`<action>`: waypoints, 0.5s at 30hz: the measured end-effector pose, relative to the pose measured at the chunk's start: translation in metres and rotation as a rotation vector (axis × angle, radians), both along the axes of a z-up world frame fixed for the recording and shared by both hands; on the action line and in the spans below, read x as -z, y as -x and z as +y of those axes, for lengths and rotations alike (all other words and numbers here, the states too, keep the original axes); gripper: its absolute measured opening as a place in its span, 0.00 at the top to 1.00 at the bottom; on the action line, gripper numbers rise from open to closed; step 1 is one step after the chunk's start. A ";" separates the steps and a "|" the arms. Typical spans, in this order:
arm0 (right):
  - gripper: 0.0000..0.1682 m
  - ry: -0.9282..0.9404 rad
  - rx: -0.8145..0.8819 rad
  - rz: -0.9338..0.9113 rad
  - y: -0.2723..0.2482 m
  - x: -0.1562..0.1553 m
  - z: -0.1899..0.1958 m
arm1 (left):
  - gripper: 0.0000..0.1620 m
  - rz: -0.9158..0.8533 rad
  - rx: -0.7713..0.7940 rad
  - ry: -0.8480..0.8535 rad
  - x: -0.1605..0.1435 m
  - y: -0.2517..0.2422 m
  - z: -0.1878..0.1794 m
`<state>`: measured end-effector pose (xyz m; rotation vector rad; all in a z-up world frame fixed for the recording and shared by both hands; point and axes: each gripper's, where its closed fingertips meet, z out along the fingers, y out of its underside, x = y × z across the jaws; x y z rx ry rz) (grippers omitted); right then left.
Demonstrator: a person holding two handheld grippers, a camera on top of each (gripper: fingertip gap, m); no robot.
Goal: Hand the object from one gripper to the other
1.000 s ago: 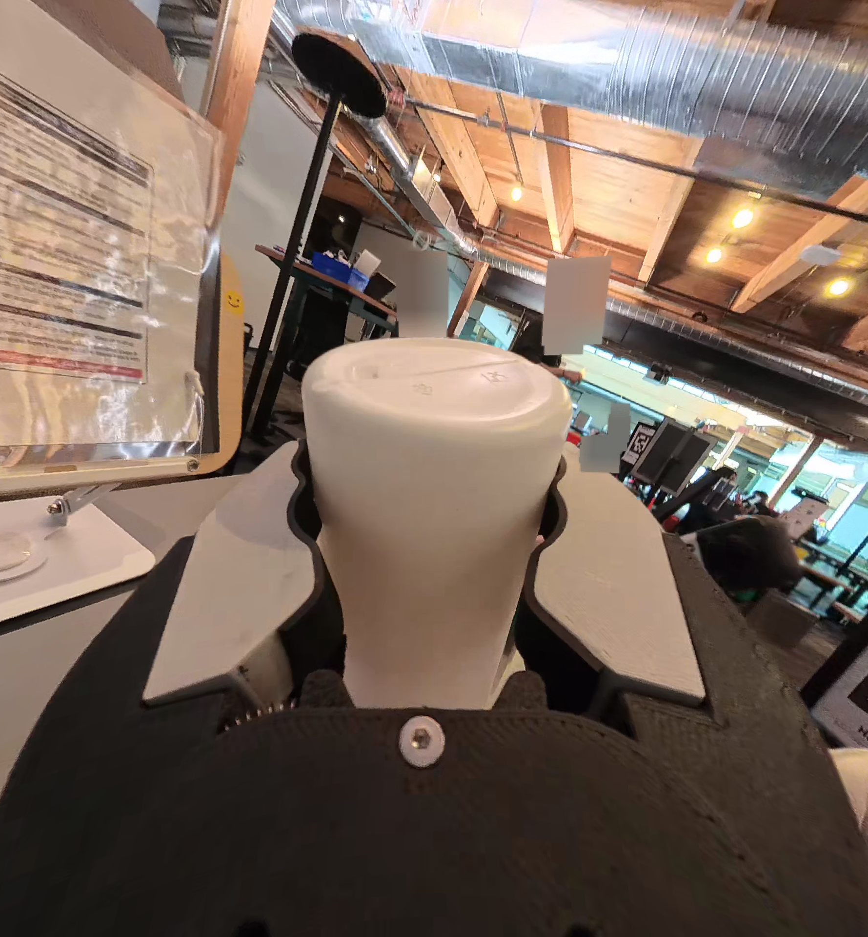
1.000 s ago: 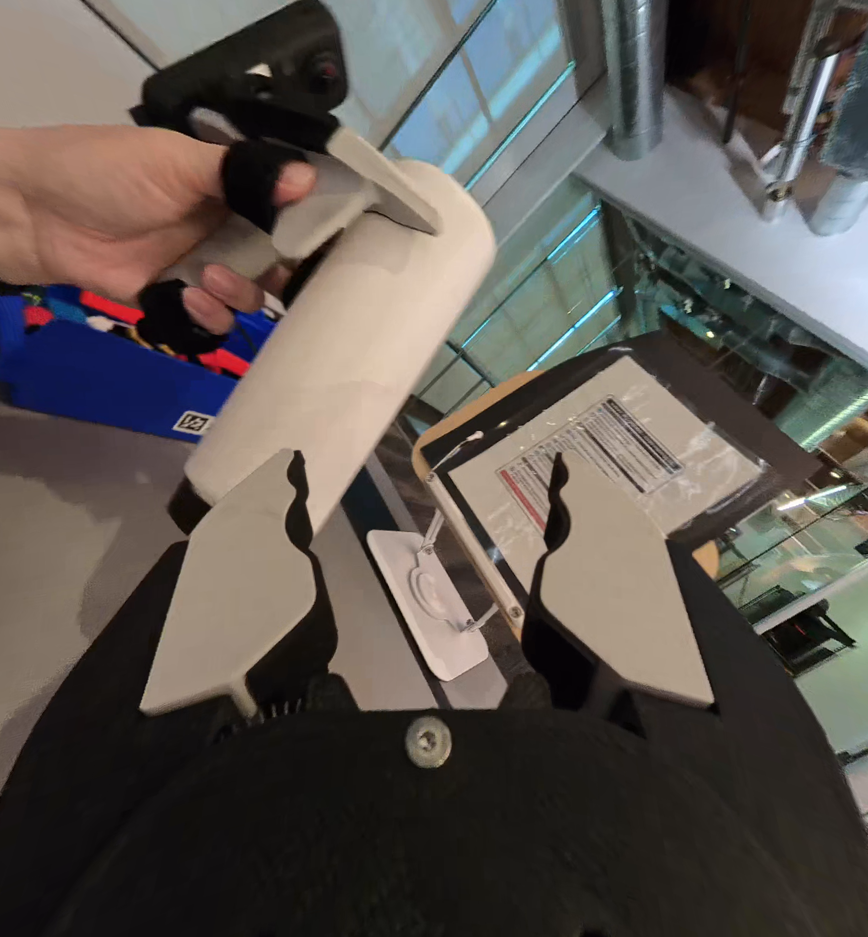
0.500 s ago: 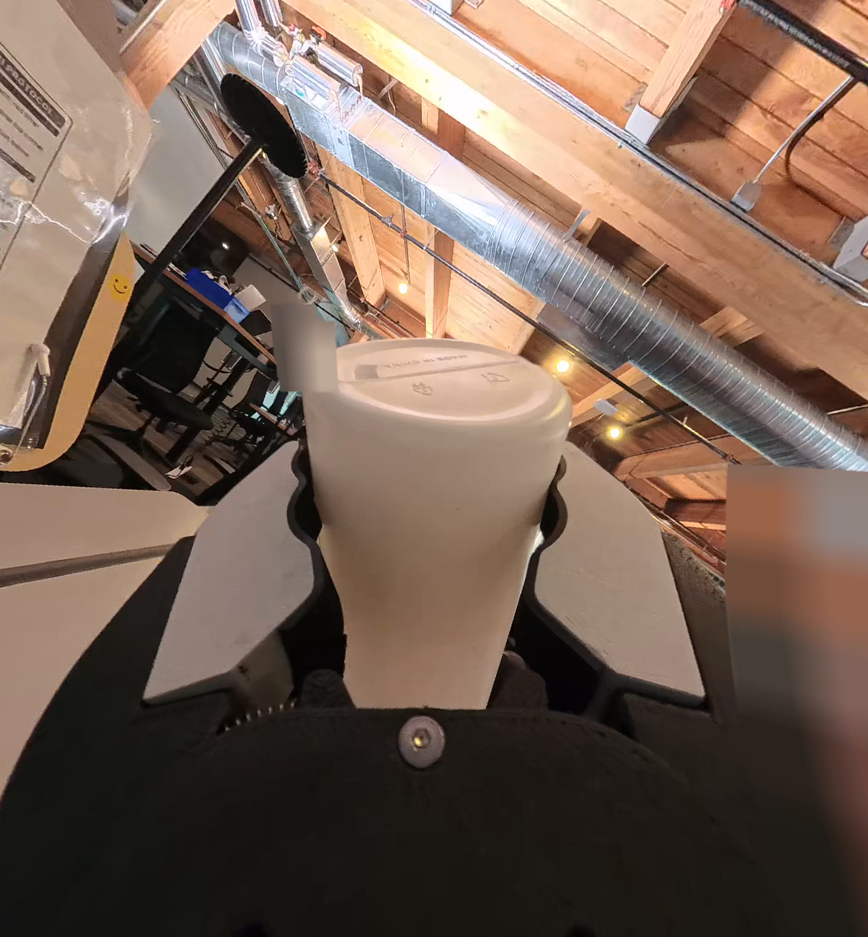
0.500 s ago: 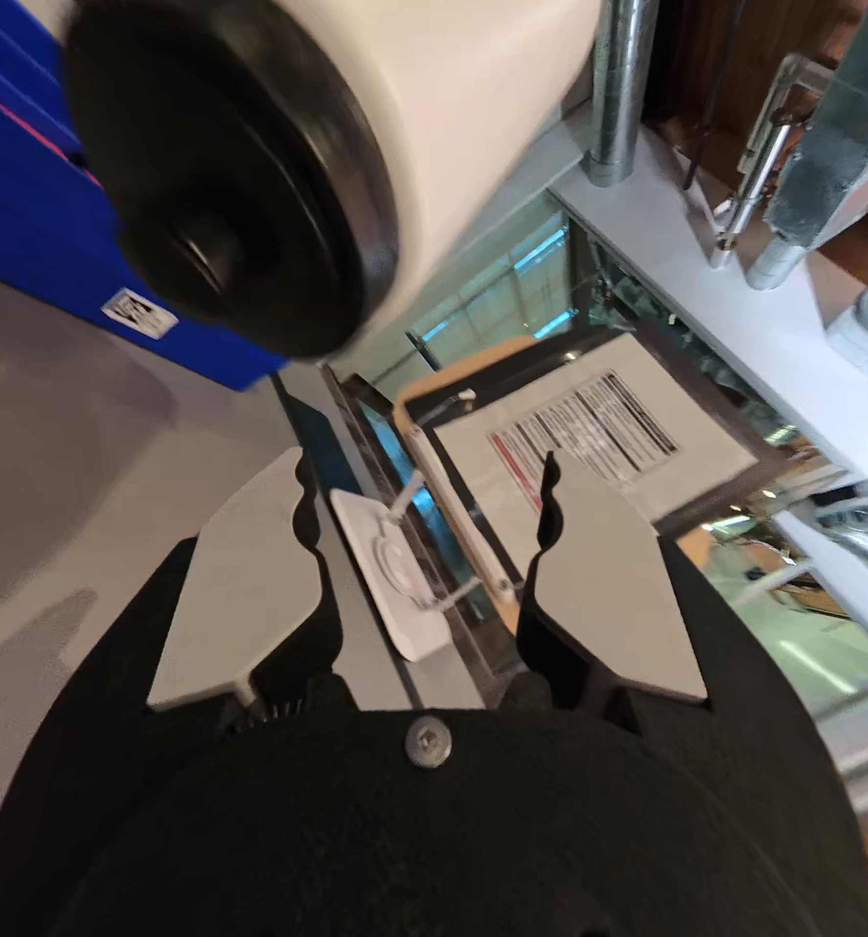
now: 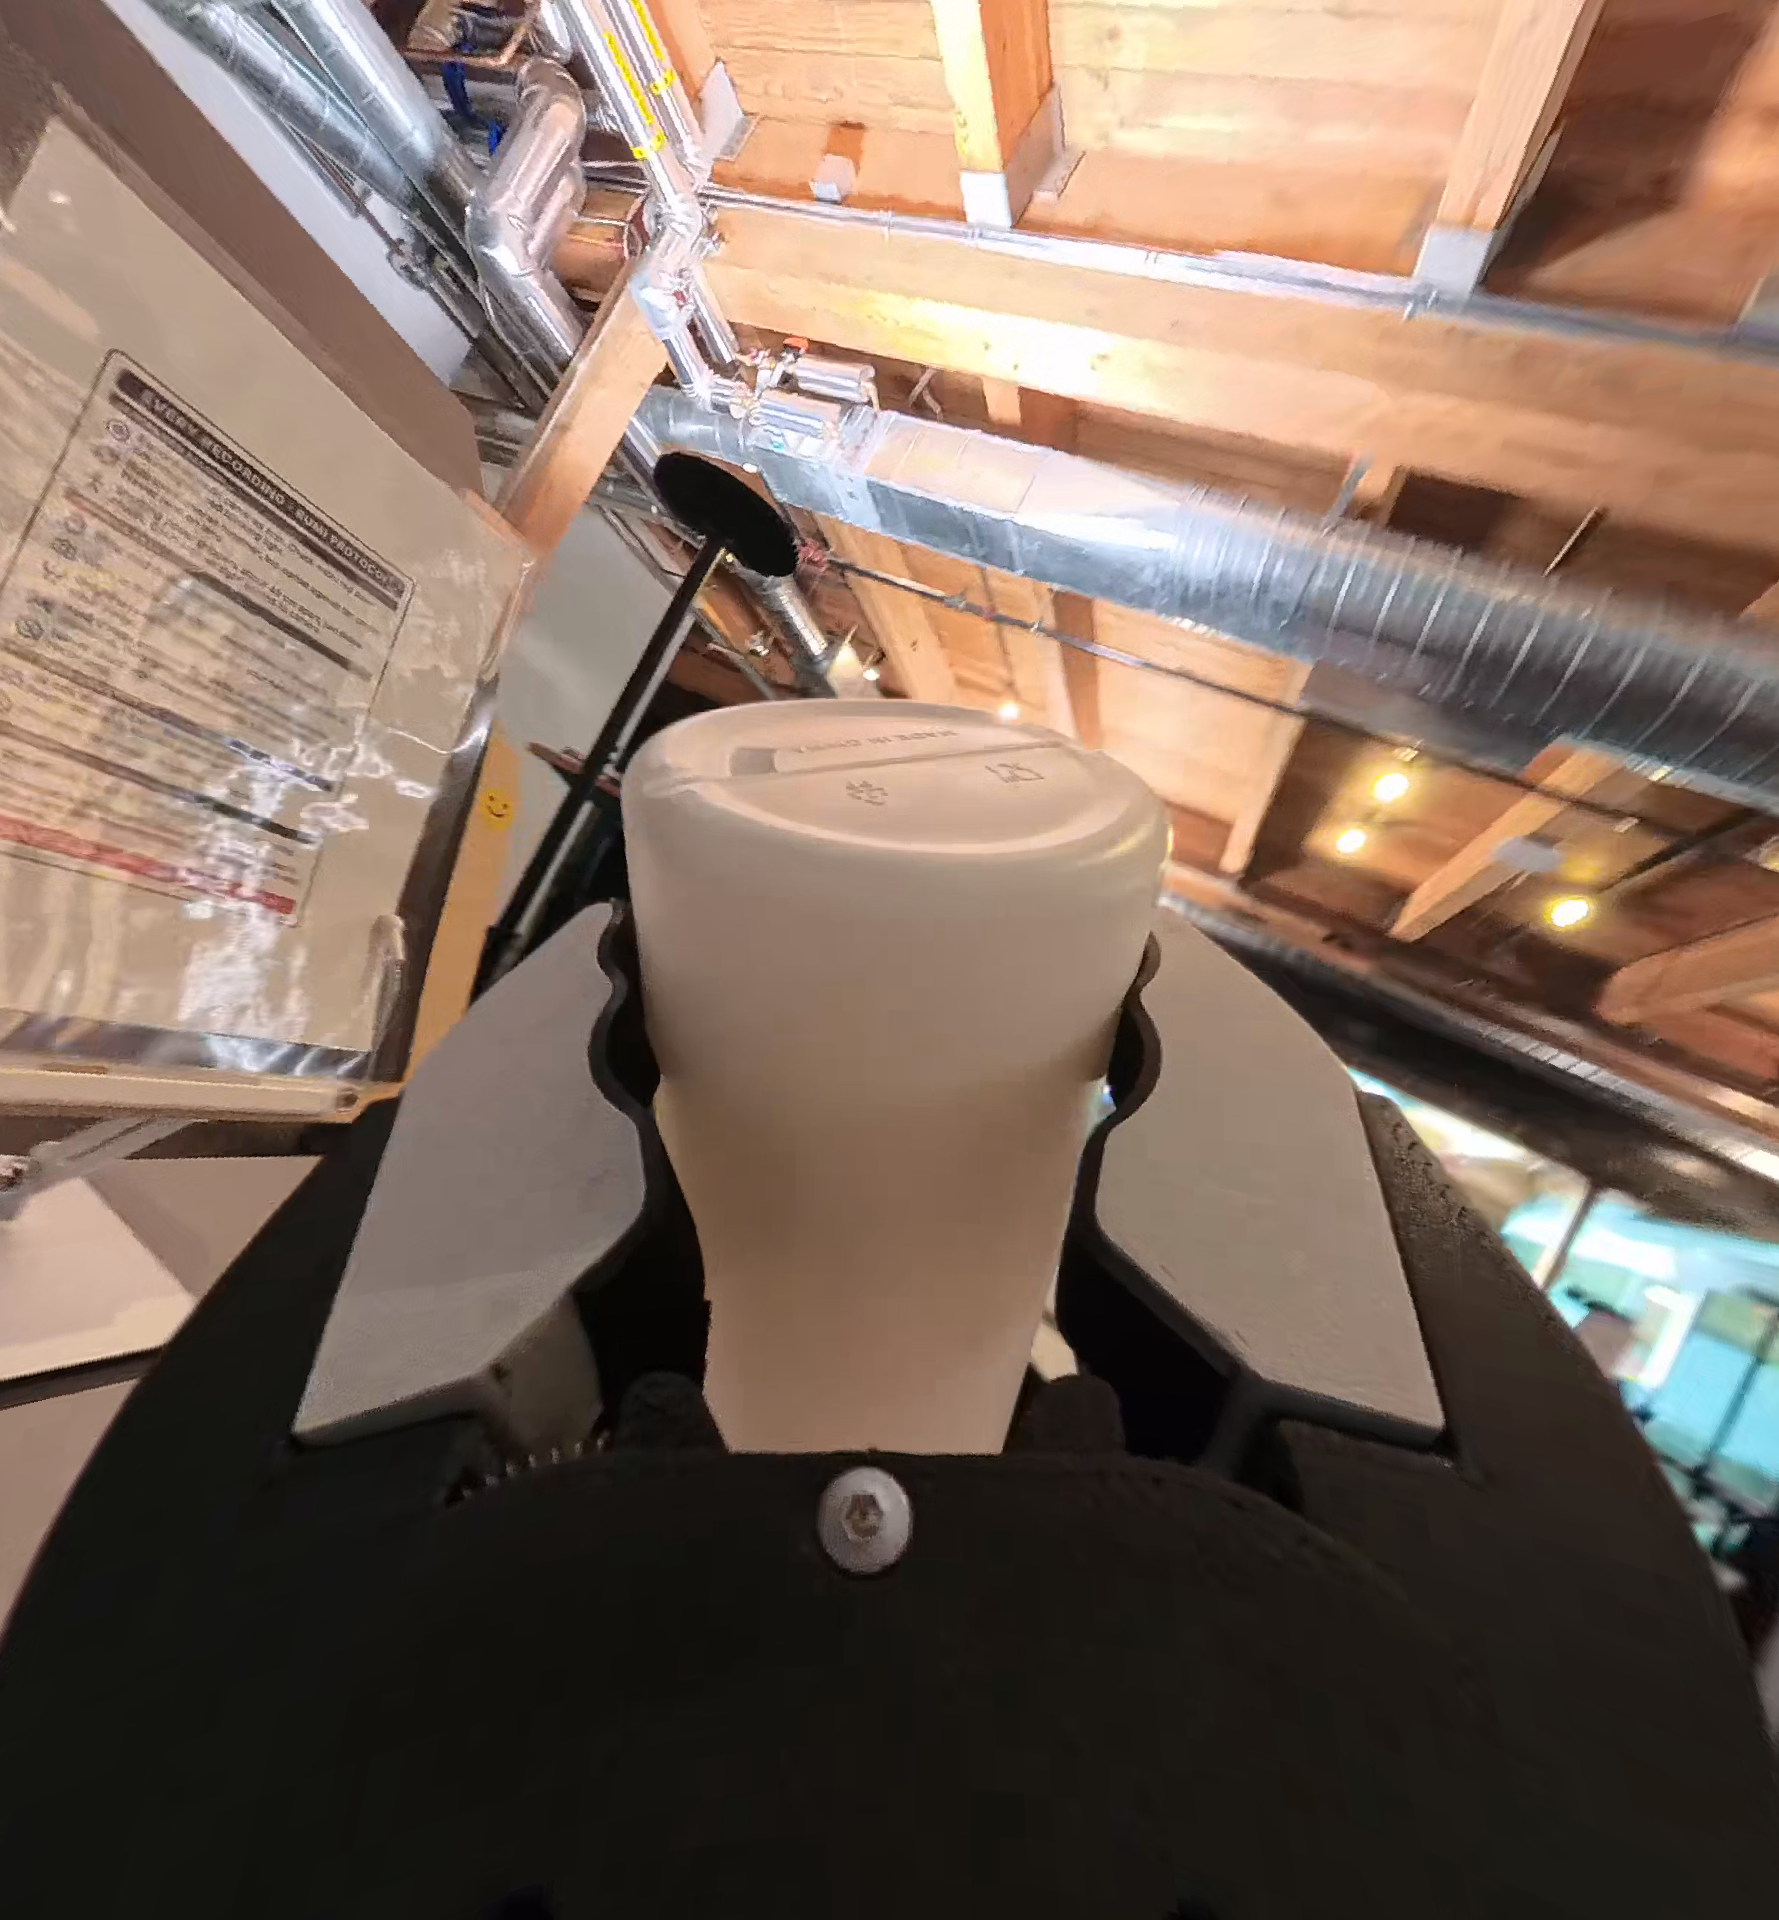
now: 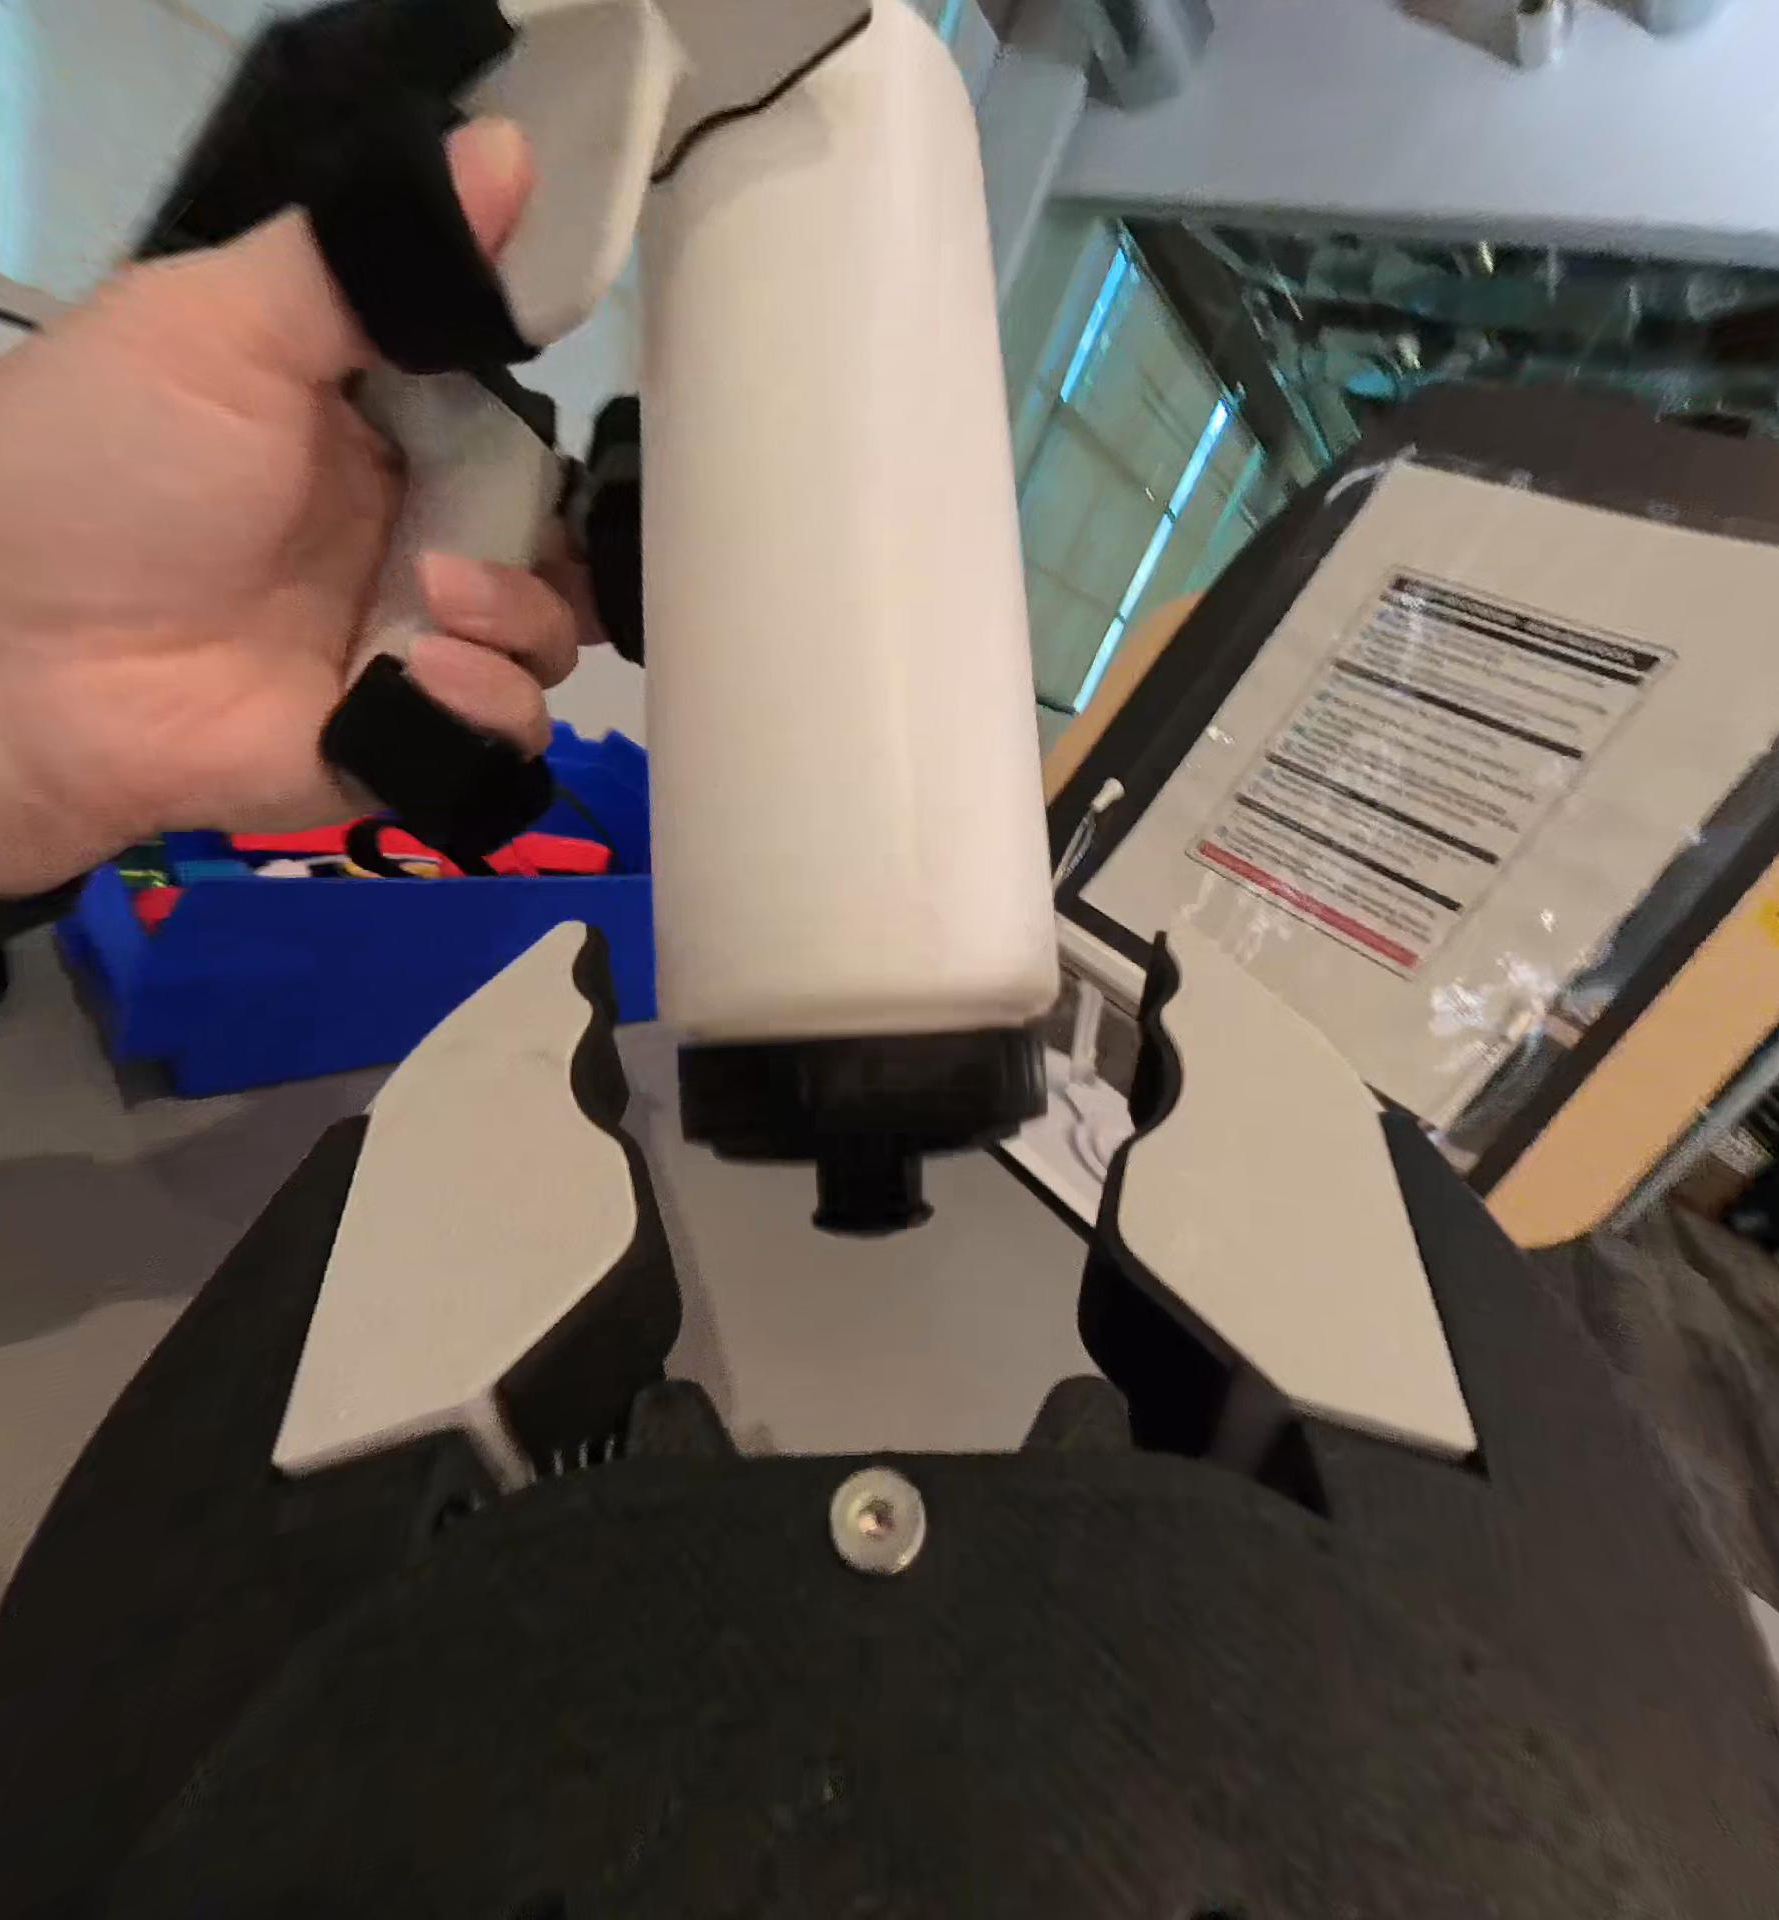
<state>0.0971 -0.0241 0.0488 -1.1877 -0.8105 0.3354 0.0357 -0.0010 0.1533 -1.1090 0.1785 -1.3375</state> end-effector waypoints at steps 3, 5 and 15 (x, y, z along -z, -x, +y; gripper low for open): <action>0.42 0.075 0.093 -0.052 -0.008 0.008 0.013 | 0.46 0.135 -0.092 -0.056 0.008 -0.026 -0.007; 0.42 0.151 0.113 -0.090 -0.010 0.023 0.021 | 0.46 0.206 -0.127 -0.072 0.014 -0.041 -0.011; 0.49 0.106 0.154 -0.207 -0.027 0.041 0.045 | 0.45 0.395 -0.133 -0.125 0.031 -0.077 -0.016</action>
